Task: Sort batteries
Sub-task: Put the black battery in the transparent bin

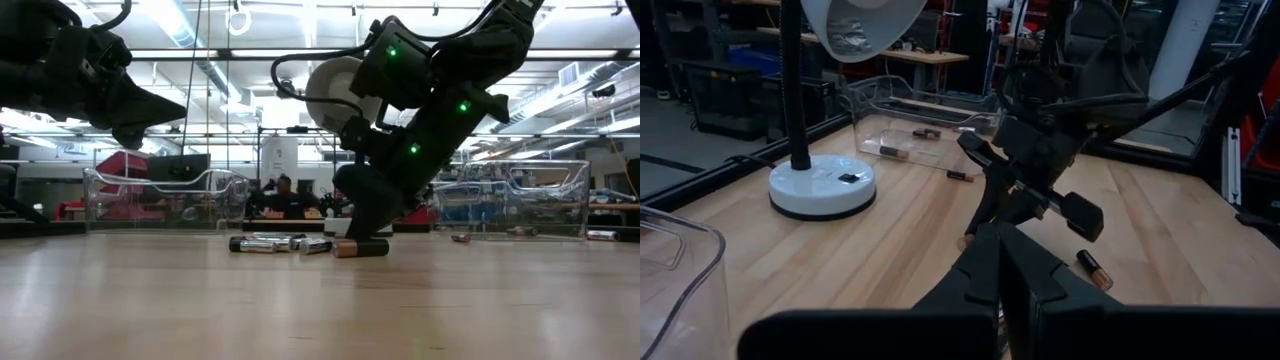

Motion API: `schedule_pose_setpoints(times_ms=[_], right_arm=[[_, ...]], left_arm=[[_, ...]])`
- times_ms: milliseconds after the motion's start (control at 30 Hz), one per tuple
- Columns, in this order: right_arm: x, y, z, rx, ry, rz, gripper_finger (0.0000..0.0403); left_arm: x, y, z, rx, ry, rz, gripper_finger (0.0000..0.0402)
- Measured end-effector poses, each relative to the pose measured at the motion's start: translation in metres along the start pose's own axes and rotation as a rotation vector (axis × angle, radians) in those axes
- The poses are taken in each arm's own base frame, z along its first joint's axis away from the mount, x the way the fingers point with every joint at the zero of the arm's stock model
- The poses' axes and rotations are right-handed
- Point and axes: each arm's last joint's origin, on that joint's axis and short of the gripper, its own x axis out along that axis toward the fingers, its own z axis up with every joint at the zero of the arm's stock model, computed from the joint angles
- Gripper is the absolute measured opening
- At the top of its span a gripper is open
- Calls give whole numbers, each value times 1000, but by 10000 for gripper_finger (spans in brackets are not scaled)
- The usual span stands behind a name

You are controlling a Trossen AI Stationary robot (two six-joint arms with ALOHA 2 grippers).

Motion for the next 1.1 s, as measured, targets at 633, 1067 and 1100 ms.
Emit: schedule_pose_setpoints(times_ms=[633,1067,1100], right_arm=[[-68,-4,40,-73,-182,77,28],[-119,-18,46,-113,-190,65,28],[-123,-21,45,-117,-179,55,28]], left_arm=[[0,0,0,-5,-4,3,2],[0,0,0,-6,-5,3,2],[0,0,0,-6,-5,4,2]])
